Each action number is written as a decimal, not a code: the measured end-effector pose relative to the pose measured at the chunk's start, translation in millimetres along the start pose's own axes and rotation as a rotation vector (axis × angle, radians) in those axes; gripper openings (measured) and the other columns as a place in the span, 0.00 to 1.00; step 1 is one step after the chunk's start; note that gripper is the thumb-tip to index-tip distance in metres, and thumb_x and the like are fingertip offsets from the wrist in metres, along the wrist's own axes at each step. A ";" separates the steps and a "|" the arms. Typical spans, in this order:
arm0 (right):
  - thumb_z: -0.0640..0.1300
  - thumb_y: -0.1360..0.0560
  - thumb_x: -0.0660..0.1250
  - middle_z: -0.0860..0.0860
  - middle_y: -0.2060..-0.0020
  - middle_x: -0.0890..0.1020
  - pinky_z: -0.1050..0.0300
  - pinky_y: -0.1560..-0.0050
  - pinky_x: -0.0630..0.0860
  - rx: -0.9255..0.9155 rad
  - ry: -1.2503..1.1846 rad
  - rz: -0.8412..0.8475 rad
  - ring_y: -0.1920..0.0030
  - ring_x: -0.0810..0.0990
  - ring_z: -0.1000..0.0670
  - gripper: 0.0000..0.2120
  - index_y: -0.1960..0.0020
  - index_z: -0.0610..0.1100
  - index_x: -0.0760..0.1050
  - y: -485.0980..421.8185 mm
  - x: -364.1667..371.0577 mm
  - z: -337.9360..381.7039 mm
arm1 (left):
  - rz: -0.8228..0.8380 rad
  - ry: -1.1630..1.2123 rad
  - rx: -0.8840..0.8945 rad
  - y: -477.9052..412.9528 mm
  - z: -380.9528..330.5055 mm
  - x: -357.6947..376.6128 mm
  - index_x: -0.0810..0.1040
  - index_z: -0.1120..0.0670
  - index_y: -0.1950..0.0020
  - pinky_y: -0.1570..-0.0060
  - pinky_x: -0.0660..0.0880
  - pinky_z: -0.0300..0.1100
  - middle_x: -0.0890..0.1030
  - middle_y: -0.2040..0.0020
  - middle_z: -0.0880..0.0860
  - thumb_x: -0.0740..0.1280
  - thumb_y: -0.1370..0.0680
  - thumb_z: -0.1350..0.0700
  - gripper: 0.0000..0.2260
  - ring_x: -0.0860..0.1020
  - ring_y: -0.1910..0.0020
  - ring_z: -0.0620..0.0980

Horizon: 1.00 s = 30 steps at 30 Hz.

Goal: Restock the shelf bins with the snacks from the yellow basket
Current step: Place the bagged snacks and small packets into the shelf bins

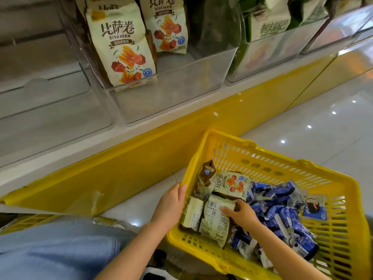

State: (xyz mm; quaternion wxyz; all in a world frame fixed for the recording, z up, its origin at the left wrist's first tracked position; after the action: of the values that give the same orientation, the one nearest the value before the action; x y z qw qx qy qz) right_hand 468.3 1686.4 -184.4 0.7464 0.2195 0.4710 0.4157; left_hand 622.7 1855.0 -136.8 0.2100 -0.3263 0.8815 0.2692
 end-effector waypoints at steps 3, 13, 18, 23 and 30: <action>0.57 0.28 0.68 0.53 0.54 0.76 0.69 0.70 0.68 -0.036 0.049 0.020 0.62 0.73 0.57 0.31 0.31 0.43 0.64 5.5 -2.1 0.3 | 0.011 -0.008 -0.010 0.3 -0.6 -1.9 0.75 0.51 0.47 0.54 0.74 0.46 0.79 0.56 0.50 0.48 0.19 0.45 0.18 0.76 0.56 0.46; 0.61 0.24 0.57 0.48 0.62 0.81 0.52 0.64 0.76 -0.327 0.147 -0.274 0.65 0.79 0.51 0.18 0.49 0.46 0.72 59.9 -45.3 58.3 | -0.157 -0.160 0.241 18.3 -41.9 -2.8 0.66 0.49 0.40 0.52 0.62 0.30 0.64 0.48 0.43 0.64 0.23 0.48 0.14 0.66 0.47 0.41; 0.51 0.22 0.59 0.49 0.68 0.78 0.58 0.72 0.78 -0.362 -0.004 -0.171 0.70 0.79 0.53 0.14 0.63 0.45 0.71 83.5 -57.5 107.3 | 0.177 0.149 0.189 29.5 -59.7 16.1 0.56 0.39 0.30 0.37 0.63 0.38 0.59 0.40 0.38 0.73 0.33 0.41 0.37 0.59 0.37 0.39; 0.51 0.21 0.57 0.46 0.69 0.77 0.48 0.59 0.76 -0.502 -0.005 -0.070 0.66 0.77 0.46 0.17 0.65 0.44 0.71 101.2 -56.4 141.6 | 0.011 0.318 0.248 28.3 -59.1 -6.0 0.61 0.32 0.40 0.46 0.73 0.31 0.68 0.40 0.39 0.77 0.36 0.51 0.34 0.71 0.42 0.36; 0.49 0.21 0.59 0.58 0.53 0.80 0.70 0.55 0.71 -0.634 -0.335 -0.211 0.50 0.78 0.60 0.06 0.47 0.52 0.73 67.7 -61.5 139.2 | -0.162 0.711 0.110 12.2 -53.5 -51.5 0.75 0.45 0.48 0.63 0.77 0.34 0.83 0.54 0.45 0.76 0.34 0.58 0.18 0.81 0.54 0.40</action>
State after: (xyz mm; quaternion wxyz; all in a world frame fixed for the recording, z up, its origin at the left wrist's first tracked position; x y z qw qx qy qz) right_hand 550.6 1682.2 -39.6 0.8829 -0.0074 0.2101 0.4199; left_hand 639.9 1853.9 -63.5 -0.0718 -0.4563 0.8839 0.0737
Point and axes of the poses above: each hand's wrist, its own y-axis away from the middle knuckle, its own x-axis out of the palm, z = x × y, the point moved 1 cm from there along -y, towards the middle knuckle
